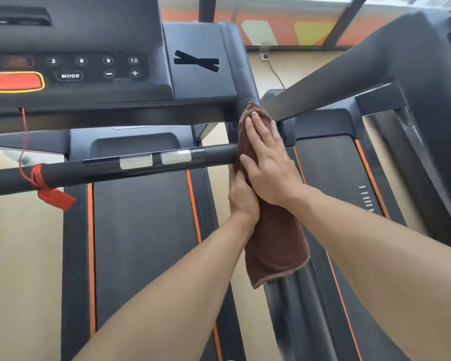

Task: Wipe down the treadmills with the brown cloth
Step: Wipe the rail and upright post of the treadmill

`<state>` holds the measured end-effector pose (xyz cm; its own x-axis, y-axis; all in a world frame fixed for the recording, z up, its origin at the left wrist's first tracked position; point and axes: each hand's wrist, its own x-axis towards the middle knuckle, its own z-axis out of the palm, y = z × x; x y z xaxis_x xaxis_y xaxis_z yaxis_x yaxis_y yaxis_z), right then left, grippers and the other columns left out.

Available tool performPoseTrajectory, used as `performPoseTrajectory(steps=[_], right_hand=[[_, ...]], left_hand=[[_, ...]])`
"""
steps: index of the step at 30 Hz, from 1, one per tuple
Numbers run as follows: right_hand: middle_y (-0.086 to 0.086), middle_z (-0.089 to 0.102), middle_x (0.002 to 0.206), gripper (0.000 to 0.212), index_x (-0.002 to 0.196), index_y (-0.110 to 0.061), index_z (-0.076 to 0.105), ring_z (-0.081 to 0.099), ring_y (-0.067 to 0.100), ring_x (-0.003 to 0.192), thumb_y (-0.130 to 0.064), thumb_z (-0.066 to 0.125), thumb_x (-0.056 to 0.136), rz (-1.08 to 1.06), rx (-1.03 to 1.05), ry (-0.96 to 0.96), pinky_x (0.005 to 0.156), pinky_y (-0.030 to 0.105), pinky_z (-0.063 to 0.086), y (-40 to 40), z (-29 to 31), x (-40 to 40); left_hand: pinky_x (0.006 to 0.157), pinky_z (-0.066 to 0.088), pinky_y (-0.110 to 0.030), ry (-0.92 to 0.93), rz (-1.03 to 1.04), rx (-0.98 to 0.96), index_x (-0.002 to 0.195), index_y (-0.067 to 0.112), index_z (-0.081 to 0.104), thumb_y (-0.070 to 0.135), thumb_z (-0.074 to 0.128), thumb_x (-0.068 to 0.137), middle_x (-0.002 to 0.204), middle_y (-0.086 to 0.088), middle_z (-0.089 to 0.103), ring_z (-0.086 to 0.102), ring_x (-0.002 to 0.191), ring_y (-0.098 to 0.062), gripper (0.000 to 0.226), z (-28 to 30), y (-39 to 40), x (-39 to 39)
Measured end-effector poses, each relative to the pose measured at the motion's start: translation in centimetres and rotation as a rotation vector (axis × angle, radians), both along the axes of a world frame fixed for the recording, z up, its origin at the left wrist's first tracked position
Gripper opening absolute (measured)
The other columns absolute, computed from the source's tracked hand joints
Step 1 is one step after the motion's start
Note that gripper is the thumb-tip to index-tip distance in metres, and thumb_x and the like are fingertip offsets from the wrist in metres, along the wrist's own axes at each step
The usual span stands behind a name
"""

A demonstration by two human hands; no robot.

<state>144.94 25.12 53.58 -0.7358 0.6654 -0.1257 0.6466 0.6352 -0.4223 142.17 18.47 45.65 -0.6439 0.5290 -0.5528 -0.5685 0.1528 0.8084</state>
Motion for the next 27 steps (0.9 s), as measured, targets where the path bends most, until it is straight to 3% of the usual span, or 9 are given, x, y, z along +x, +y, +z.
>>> performPoseTrajectory(steps=[2, 4, 7, 10, 13, 15, 21, 27], right_hand=[[-0.026, -0.004, 0.168, 0.073, 0.163, -0.038, 0.009, -0.012, 0.01, 0.156, -0.035, 0.049, 0.101, -0.007, -0.017, 0.017, 0.122, 0.045, 0.021, -0.1, 0.1, 0.0], [-0.028, -0.003, 0.167, 0.075, 0.162, -0.041, 0.01, -0.01, 0.009, 0.156, -0.042, 0.051, 0.1, -0.015, -0.036, 0.017, 0.122, 0.046, 0.019, -0.3, 0.4, 0.0], [-0.025, -0.002, 0.168, 0.074, 0.161, -0.043, 0.013, -0.002, 0.007, 0.156, -0.048, 0.053, 0.099, -0.065, -0.076, 0.051, 0.123, 0.038, 0.014, -1.1, 0.4, 1.1], [-0.02, 0.003, 0.169, 0.072, 0.162, -0.041, 0.012, 0.011, 0.005, 0.154, -0.045, 0.052, 0.102, -0.152, -0.208, 0.141, 0.123, 0.033, 0.016, -2.7, 0.3, 3.7], [-0.007, 0.025, 0.167, 0.07, 0.162, -0.042, 0.01, 0.028, 0.014, 0.151, -0.047, 0.049, 0.104, -0.269, -0.376, 0.209, 0.122, 0.033, 0.022, -4.7, -0.2, 7.5], [-0.007, 0.037, 0.162, 0.067, 0.161, -0.045, 0.014, 0.038, 0.018, 0.146, -0.055, 0.046, 0.103, -0.327, -0.447, 0.224, 0.119, 0.034, 0.025, -6.1, -0.7, 10.2], [-0.014, 0.035, 0.159, 0.058, 0.159, -0.026, 0.031, 0.03, -0.006, 0.14, -0.045, 0.045, 0.107, -0.366, -0.699, 0.425, 0.111, 0.011, 0.016, -11.6, -2.0, 17.7], [-0.021, 0.042, 0.153, 0.054, 0.157, -0.03, 0.039, 0.039, -0.003, 0.14, -0.047, 0.046, 0.106, -0.383, -0.831, 0.501, 0.122, 0.022, 0.022, -18.0, -2.8, 26.1]], left_hand=[[0.125, 0.023, -0.044, 0.045, 0.054, -0.122, 0.163, 0.034, 0.01, 0.052, 0.032, 0.101, 0.168, 0.002, 0.025, 0.028, 0.152, -0.021, 0.068, 0.6, -0.4, 0.4], [0.128, 0.011, -0.039, 0.133, 0.084, -0.181, 0.163, 0.029, 0.005, 0.045, 0.03, 0.108, 0.171, 0.004, 0.007, 0.009, 0.157, -0.016, 0.063, 1.7, -1.0, 1.2], [0.128, 0.008, -0.044, 0.156, -0.047, -0.069, 0.163, 0.032, 0.01, 0.047, 0.023, 0.109, 0.171, 0.007, 0.009, 0.006, 0.157, -0.014, 0.057, 2.7, -2.0, 2.9], [0.128, 0.008, -0.043, 0.156, -0.114, -0.049, 0.162, 0.038, 0.002, 0.051, 0.019, 0.108, 0.171, 0.01, 0.006, 0.007, 0.157, -0.013, 0.058, 2.7, -3.7, 4.9], [0.128, 0.005, -0.044, 0.24, -0.129, -0.115, 0.16, 0.038, -0.007, 0.049, 0.022, 0.109, 0.171, 0.007, -0.005, 0.004, 0.158, -0.016, 0.06, 3.1, -5.8, 7.8], [0.128, 0.005, -0.04, 0.267, -0.163, -0.121, 0.161, 0.036, -0.003, 0.047, 0.023, 0.11, 0.171, 0.006, 0.002, 0.007, 0.157, -0.014, 0.058, 3.2, -7.3, 9.6], [0.127, 0.011, -0.038, 0.395, -0.209, -0.127, 0.161, 0.038, 0.003, 0.044, 0.028, 0.11, 0.171, 0.011, 0.007, 0.011, 0.156, -0.009, 0.058, 4.0, -12.8, 16.0], [0.126, 0.01, -0.032, 0.448, -0.213, -0.171, 0.161, 0.039, 0.004, 0.043, 0.031, 0.109, 0.17, 0.014, 0.009, 0.013, 0.155, -0.006, 0.058, 4.3, -19.2, 23.7]])
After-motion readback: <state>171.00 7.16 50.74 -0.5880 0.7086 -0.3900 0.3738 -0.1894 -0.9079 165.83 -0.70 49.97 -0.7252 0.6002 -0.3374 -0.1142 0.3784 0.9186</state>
